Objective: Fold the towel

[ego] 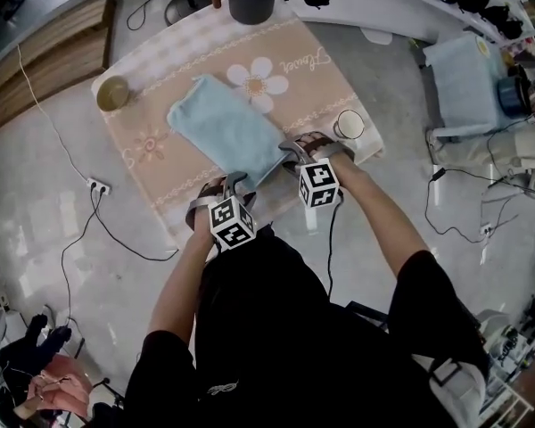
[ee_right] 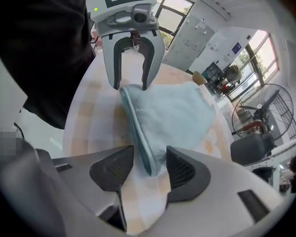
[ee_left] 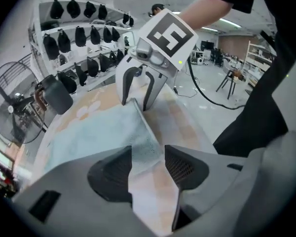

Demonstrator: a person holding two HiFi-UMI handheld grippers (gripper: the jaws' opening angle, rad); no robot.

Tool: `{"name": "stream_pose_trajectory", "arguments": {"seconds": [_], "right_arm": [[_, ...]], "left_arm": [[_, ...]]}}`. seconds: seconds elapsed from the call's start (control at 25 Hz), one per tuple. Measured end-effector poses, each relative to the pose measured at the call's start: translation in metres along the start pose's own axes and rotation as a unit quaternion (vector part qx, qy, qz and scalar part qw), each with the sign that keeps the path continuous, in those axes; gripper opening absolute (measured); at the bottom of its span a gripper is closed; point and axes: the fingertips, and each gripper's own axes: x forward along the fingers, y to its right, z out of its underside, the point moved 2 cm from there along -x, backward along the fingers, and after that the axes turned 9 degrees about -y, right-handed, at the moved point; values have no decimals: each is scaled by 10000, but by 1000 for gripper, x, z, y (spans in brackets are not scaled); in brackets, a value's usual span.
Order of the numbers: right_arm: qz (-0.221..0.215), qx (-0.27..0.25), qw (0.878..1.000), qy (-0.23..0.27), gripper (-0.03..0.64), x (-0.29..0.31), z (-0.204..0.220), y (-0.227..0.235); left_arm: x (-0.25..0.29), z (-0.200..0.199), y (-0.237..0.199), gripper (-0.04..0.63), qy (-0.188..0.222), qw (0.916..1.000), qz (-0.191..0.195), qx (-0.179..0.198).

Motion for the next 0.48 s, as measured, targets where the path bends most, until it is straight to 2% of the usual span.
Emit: {"name": "stream_pose_trajectory", "arguments": {"seconds": [0.12,0.28,0.4,0.48], "right_arm": [[-48,-47,10000,3,200,8,0,4],[-163,-102,9998,-23,199,14,1,2],[-278,-33,9996,16,199,16,2,1],[-443,101,9990,44,184,17,2,1]], "left_arm": [[8,2,0,192,-172,9993,35,341],[15,5,0,192,-342,9976,46,600],[18,6,1,187,-393,9973,200,593],[20,7,0,160,-381,9980,319,399]]}}
